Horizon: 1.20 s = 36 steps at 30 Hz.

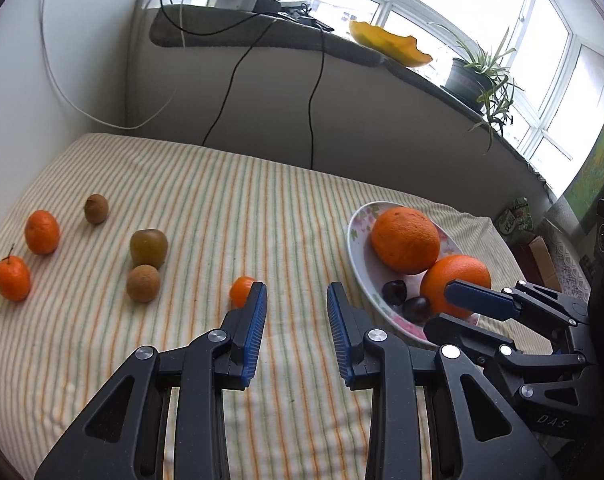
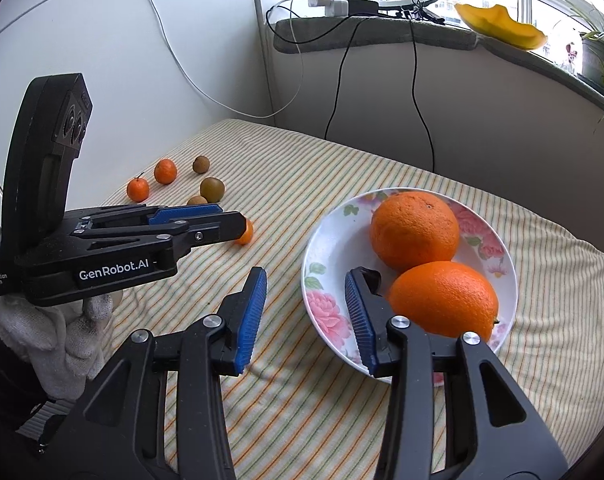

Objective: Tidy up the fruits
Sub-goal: 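Move the left gripper to a brown kiwi while the right gripper approaches a small tangerine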

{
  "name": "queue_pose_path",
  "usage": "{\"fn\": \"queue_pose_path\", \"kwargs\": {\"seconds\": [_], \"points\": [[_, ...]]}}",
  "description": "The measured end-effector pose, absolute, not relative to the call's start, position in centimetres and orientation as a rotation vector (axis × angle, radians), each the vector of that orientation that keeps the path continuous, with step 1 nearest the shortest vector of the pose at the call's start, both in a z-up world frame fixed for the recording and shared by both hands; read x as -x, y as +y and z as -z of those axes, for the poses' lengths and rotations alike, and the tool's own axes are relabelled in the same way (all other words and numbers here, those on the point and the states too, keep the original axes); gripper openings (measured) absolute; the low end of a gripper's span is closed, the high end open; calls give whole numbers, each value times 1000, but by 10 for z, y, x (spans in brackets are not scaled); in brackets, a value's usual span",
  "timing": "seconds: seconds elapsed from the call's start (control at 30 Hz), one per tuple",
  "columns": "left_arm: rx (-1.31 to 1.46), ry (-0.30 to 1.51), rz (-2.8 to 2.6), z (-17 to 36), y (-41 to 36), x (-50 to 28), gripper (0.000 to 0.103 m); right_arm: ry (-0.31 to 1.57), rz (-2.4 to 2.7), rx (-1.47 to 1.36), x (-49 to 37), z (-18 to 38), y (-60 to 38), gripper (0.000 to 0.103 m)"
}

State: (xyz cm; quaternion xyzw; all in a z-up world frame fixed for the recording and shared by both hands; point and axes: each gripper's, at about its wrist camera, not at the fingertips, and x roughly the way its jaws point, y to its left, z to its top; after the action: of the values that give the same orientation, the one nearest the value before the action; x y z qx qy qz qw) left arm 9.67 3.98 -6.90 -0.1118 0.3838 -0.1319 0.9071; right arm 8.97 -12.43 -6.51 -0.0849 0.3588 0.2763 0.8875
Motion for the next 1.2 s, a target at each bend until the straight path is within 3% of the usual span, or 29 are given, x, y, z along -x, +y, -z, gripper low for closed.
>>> {"fn": "queue_pose_path", "kwargs": {"seconds": [0.5,1.2], "points": [[272,806,107,85,106,-93,29,774,-704,200,-108,71,-64,43],[253,852,80,106,120,-119,29,855,-714,327,-144,108,-10,43]]}}
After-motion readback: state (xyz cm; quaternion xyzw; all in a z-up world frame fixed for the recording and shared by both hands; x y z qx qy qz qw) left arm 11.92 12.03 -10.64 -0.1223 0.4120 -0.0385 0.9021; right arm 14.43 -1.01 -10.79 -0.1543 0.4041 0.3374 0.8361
